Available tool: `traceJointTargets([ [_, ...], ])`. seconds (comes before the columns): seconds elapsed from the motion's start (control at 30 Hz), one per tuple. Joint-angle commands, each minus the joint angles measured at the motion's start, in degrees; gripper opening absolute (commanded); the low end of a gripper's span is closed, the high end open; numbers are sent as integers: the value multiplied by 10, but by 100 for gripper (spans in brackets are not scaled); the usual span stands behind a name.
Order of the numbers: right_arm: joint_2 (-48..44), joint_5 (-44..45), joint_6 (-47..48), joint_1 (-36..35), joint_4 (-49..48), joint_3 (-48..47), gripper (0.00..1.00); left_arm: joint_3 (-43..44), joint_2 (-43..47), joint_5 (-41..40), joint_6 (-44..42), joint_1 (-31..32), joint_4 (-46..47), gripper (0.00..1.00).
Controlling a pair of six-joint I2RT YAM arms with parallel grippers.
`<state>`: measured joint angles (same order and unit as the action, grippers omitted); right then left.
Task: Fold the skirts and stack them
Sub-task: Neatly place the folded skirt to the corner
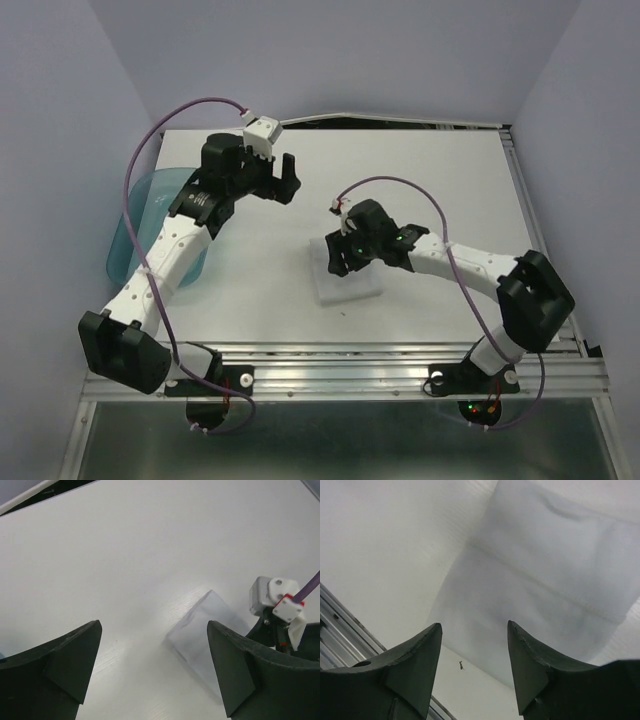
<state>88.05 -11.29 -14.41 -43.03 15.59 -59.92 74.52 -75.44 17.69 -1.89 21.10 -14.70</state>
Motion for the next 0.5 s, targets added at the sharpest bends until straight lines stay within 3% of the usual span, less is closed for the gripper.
traceJointTargets([
  [0.0, 45, 75, 18, -37, 29, -28, 60, -28, 22, -83, -35, -3, -37, 99],
  [0.13, 120, 128, 9, -37, 46, -49, 52, -53, 40, -86, -45, -3, -47, 98],
  [0.3, 167, 134, 15, -21, 59, -53, 51, -63, 50, -94, -56, -3, -49, 99],
  [0.4, 186, 118, 46, 52, 90, -56, 52, -65, 47, -90, -73, -3, -64, 99],
  [0.47, 193, 99, 116, 129, 92, -44, 53, -68, 41, -66, -86, -3, -77, 99],
])
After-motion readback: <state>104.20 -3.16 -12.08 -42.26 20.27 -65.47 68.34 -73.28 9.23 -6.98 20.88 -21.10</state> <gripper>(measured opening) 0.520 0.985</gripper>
